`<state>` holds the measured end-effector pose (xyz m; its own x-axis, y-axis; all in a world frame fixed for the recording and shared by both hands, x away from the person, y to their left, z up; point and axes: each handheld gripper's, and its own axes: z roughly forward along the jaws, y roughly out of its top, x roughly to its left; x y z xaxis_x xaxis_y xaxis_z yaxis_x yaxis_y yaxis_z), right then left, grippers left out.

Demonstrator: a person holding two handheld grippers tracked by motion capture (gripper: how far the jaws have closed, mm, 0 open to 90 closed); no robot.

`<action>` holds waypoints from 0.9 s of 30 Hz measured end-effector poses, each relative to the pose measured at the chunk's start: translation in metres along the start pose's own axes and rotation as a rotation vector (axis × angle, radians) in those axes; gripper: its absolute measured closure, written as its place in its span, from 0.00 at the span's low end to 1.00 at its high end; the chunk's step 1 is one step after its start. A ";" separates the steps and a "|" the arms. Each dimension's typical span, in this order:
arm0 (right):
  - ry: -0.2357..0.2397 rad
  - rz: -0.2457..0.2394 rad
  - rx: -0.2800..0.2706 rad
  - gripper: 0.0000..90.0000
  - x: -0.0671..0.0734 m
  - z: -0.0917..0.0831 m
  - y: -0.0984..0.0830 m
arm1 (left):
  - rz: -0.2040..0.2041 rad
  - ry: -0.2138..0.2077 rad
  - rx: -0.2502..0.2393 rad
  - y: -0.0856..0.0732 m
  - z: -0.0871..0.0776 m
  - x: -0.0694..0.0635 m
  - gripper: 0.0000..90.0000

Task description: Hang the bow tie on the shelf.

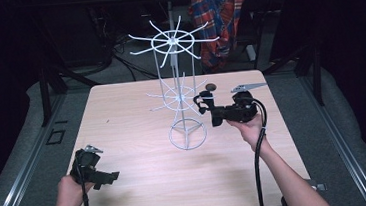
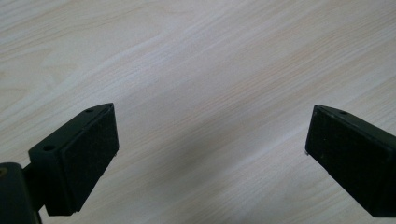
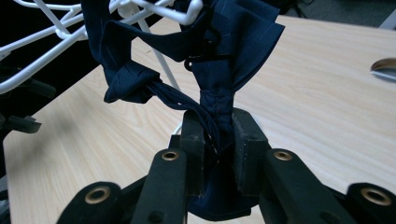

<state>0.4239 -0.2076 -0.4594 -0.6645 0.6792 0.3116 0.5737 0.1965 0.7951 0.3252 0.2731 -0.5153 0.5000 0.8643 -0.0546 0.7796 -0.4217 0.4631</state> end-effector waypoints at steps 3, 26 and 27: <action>0.000 0.024 0.020 0.85 -0.001 0.006 -0.001 | 0.001 0.001 0.001 0.000 0.000 0.000 0.03; -0.049 0.037 0.025 0.85 0.002 0.020 -0.006 | 0.009 0.009 0.000 0.000 -0.001 -0.002 0.06; -0.056 0.042 0.023 0.85 0.002 0.021 -0.007 | 0.009 0.010 0.001 0.000 -0.001 -0.002 0.06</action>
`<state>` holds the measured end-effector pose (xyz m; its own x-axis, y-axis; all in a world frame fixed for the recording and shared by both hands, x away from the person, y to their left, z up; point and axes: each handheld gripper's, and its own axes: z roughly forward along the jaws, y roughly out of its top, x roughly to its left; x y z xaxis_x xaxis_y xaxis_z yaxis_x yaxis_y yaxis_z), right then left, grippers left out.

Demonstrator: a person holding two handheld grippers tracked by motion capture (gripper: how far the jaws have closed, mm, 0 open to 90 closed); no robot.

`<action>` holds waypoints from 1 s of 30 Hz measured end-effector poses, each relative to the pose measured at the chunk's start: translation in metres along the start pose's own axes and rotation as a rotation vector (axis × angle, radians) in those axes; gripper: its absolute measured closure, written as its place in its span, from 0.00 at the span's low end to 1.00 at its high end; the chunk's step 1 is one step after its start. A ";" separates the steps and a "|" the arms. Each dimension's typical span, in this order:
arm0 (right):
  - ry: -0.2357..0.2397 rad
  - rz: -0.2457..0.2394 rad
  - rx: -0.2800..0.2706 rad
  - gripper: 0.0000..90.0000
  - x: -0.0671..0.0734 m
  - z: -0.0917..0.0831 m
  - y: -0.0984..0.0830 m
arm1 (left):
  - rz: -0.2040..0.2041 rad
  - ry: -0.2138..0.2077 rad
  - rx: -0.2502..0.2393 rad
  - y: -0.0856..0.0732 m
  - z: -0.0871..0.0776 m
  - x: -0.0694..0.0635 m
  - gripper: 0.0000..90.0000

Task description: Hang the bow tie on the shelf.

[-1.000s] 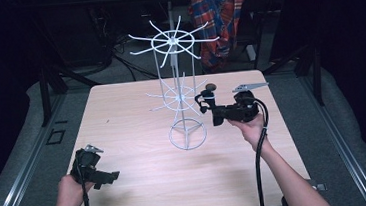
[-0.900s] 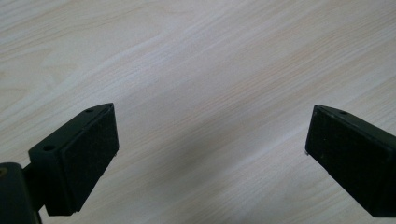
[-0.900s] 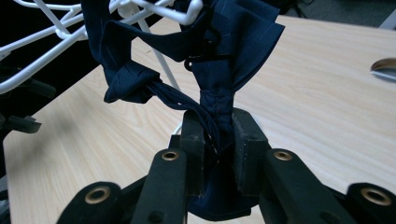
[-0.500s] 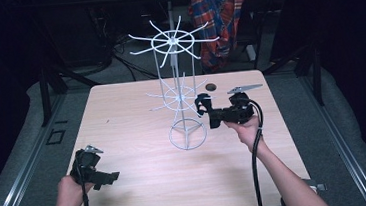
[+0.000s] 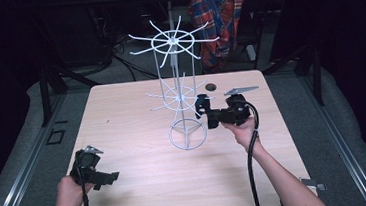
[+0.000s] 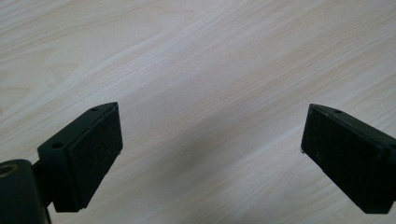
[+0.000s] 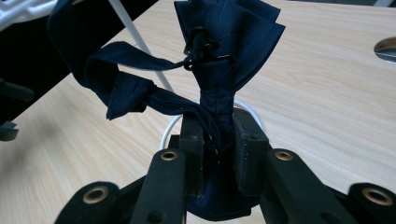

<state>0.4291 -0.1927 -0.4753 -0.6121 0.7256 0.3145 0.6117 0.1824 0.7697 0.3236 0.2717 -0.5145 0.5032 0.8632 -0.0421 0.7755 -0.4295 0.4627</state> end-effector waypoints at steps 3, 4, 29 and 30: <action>-0.009 0.008 0.013 0.84 -0.001 0.003 -0.001 | -0.002 0.004 0.007 0.000 0.001 0.000 0.07; -0.008 0.007 0.024 0.84 -0.002 0.005 -0.002 | -0.002 0.004 0.008 0.000 0.001 0.000 0.07; -0.014 -0.088 0.077 0.79 0.006 0.014 -0.006 | 0.007 -0.009 0.011 0.001 0.003 0.000 0.05; -0.017 -0.090 0.076 0.79 0.006 0.013 -0.006 | 0.008 -0.010 0.009 0.001 0.003 0.000 0.05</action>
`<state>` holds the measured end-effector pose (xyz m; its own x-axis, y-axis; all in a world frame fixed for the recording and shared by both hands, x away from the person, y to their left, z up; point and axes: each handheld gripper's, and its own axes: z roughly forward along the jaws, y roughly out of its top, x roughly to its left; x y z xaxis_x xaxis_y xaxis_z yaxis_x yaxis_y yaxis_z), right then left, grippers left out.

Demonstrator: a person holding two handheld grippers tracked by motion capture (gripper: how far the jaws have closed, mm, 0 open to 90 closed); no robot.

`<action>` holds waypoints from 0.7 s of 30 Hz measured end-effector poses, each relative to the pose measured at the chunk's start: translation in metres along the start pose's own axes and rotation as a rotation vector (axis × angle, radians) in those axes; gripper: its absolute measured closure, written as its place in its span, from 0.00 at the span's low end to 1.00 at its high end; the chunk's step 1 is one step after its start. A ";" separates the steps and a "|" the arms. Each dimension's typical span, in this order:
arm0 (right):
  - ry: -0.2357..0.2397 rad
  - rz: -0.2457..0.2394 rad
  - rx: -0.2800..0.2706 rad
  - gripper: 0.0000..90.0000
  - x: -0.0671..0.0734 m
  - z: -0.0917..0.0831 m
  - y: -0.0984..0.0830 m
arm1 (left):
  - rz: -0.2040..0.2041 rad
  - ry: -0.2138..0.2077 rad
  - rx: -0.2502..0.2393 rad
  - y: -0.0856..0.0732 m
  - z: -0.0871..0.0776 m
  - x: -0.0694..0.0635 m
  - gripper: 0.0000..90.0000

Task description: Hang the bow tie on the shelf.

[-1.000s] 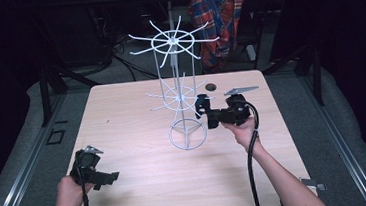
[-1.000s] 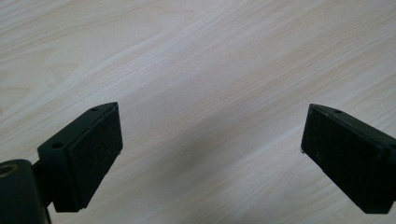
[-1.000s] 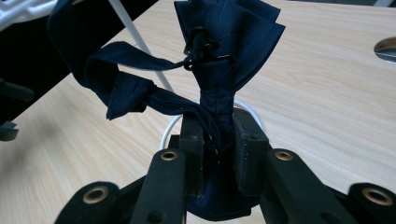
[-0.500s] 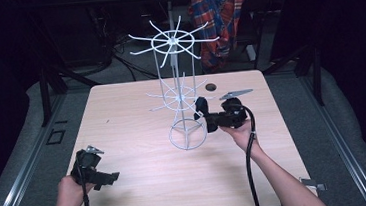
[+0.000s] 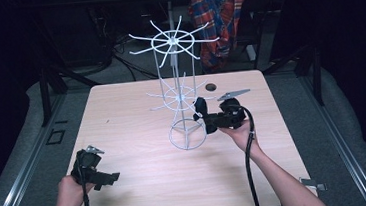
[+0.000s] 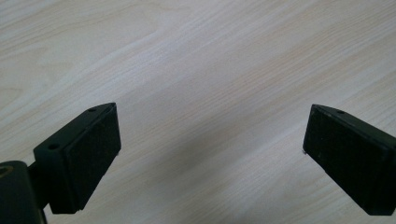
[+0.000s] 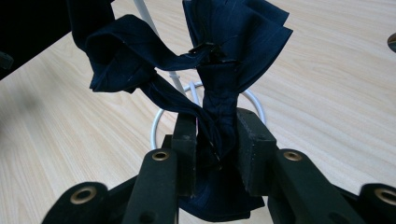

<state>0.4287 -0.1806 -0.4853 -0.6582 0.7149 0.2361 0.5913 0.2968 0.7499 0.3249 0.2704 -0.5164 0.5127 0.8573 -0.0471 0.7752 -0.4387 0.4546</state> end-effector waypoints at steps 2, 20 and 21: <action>0.003 0.003 -0.003 0.78 0.000 -0.001 0.000 | -0.002 -0.002 0.002 0.000 0.000 -0.001 0.05; -0.027 -0.058 0.068 0.51 0.009 -0.006 -0.002 | 0.023 -0.022 -0.003 0.008 0.004 -0.003 0.01; -0.034 -0.065 0.071 0.50 0.010 -0.007 -0.002 | 0.024 -0.022 -0.004 0.009 0.004 -0.003 0.01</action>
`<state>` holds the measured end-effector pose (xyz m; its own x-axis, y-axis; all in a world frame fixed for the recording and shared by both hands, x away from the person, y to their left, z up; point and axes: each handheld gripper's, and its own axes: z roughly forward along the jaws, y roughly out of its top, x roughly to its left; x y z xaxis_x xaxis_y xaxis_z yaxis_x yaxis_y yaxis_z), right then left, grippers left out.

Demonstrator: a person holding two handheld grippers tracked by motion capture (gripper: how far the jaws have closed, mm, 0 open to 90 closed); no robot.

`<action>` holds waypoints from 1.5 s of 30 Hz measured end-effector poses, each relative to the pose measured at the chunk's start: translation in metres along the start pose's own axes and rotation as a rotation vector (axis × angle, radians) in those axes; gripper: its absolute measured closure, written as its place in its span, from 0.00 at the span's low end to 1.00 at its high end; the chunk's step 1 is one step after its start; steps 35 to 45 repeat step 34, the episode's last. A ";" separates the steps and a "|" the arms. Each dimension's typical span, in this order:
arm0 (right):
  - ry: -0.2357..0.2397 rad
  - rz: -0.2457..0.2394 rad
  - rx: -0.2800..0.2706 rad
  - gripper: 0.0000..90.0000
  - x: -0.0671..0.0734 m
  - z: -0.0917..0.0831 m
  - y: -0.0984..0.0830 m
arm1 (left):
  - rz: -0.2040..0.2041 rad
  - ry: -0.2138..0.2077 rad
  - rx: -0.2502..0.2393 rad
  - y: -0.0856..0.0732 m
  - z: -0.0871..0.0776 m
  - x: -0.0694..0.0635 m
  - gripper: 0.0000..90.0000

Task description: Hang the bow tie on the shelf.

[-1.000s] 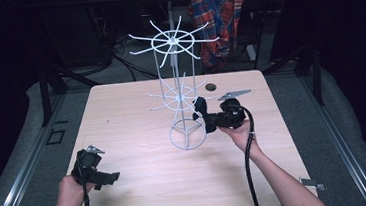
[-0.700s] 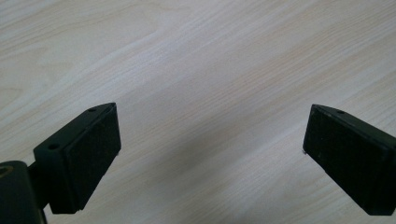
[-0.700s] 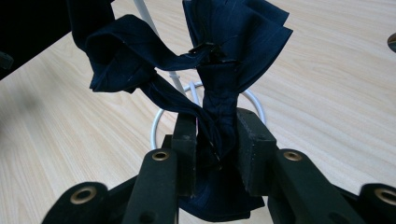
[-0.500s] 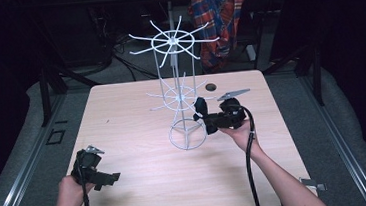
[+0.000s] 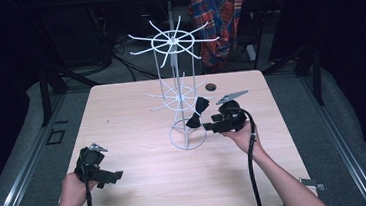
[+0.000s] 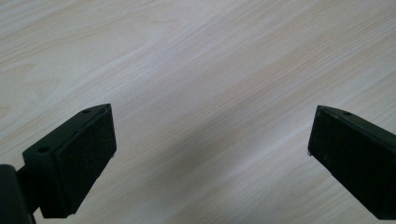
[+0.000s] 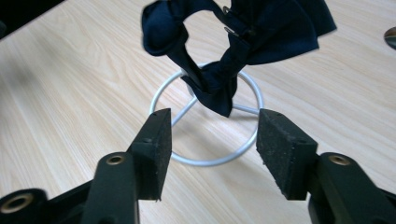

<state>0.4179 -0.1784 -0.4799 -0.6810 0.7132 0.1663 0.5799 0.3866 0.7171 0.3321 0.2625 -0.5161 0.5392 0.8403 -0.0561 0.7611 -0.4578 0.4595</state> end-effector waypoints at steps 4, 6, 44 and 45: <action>-0.026 -0.038 0.003 0.47 0.001 -0.007 -0.002 | 0.011 -0.007 0.000 0.004 0.002 -0.001 0.01; -0.042 -0.040 0.012 0.43 0.001 -0.009 -0.003 | 0.015 -0.011 -0.003 0.006 0.003 -0.002 0.01; -0.151 -0.109 0.189 0.00 -0.005 -0.044 -0.049 | 0.113 -0.051 -0.010 0.037 0.015 -0.018 0.01; -0.151 -0.109 0.189 0.00 -0.005 -0.044 -0.049 | 0.113 -0.051 -0.010 0.037 0.015 -0.018 0.01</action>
